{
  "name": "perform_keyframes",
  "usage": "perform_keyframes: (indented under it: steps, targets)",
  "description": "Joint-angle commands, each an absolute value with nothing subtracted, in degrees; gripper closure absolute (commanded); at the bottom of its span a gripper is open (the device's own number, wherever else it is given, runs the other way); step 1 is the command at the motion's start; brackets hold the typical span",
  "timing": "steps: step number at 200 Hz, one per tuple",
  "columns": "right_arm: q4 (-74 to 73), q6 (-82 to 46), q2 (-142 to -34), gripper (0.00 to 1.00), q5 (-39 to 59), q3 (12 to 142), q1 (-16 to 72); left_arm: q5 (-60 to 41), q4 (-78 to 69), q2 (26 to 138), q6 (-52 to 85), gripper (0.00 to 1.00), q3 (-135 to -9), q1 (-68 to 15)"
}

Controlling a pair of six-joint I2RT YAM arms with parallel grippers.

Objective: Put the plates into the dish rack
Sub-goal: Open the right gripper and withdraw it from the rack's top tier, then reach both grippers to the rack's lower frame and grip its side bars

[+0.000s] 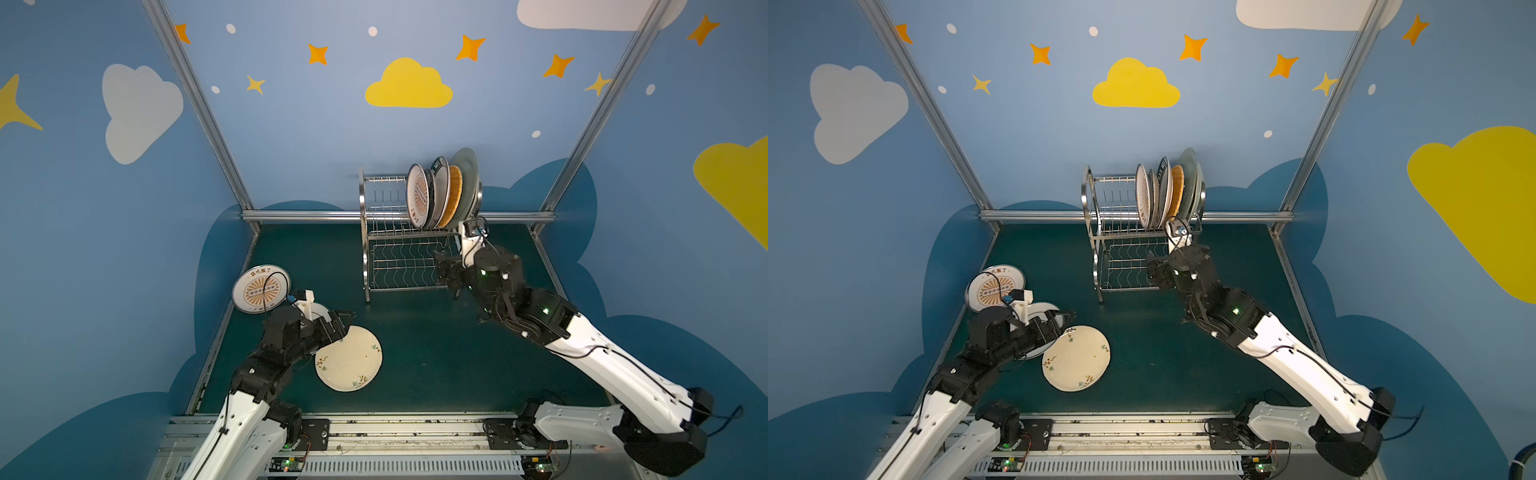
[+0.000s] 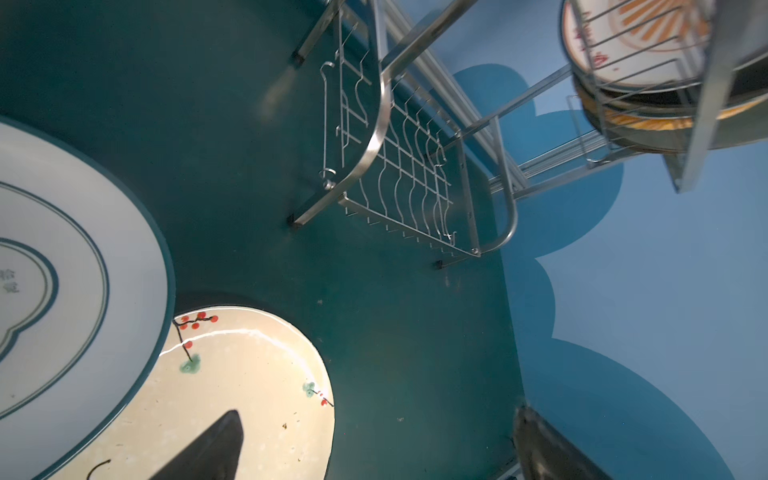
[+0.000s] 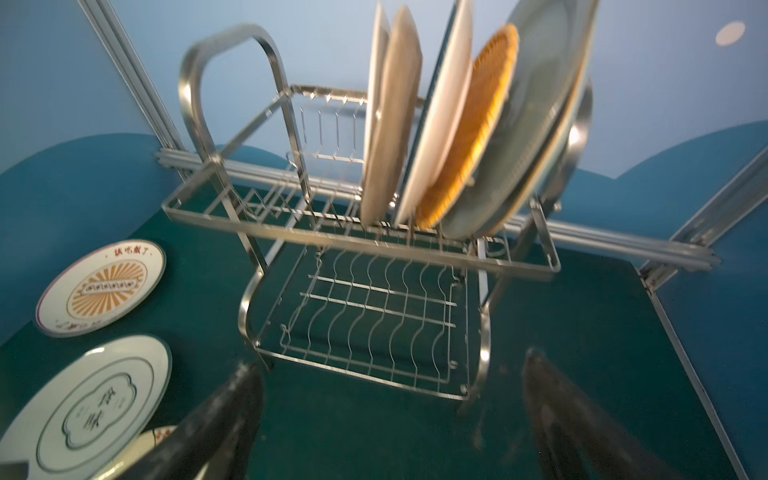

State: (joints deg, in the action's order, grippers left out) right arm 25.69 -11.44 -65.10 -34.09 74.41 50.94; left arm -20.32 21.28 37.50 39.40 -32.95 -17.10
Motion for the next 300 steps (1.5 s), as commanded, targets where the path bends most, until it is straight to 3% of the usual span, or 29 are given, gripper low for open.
perform_keyframes:
  steps: [1,43,87,109,136,200,250,300]
  targets:
    - [25.45,-13.65,-61.06,0.05,-28.39,66.83,46.91,-20.26,11.37,42.54,42.18,0.00,-33.11,-18.40]
    - [21.19,-13.84,-61.37,0.05,-22.70,55.18,37.81,-8.20,6.08,55.77,36.68,0.00,-36.74,-24.54]
    - [16.78,-11.35,-73.72,0.07,-23.62,56.76,32.19,1.04,5.89,68.62,28.87,0.01,-44.71,-28.50]
    - [12.68,-10.59,-78.95,0.11,-22.39,57.98,29.92,2.90,5.05,74.27,27.64,0.08,-48.24,-28.61]
    - [12.04,-11.33,-84.91,0.23,-20.42,61.51,26.96,3.86,6.47,81.51,26.98,0.22,-53.54,-28.58]
    - [9.24,-11.24,-92.55,0.39,-14.71,65.98,23.69,9.89,9.98,92.76,26.52,0.38,-62.21,-28.56]
    - [9.46,-11.42,-96.27,0.67,-12.93,68.08,22.09,10.19,11.27,97.42,24.63,0.49,-66.46,-28.56]
    - [11.12,-11.38,-96.07,0.94,-11.78,68.40,20.92,7.14,9.41,99.83,23.90,0.72,-67.92,-28.65]
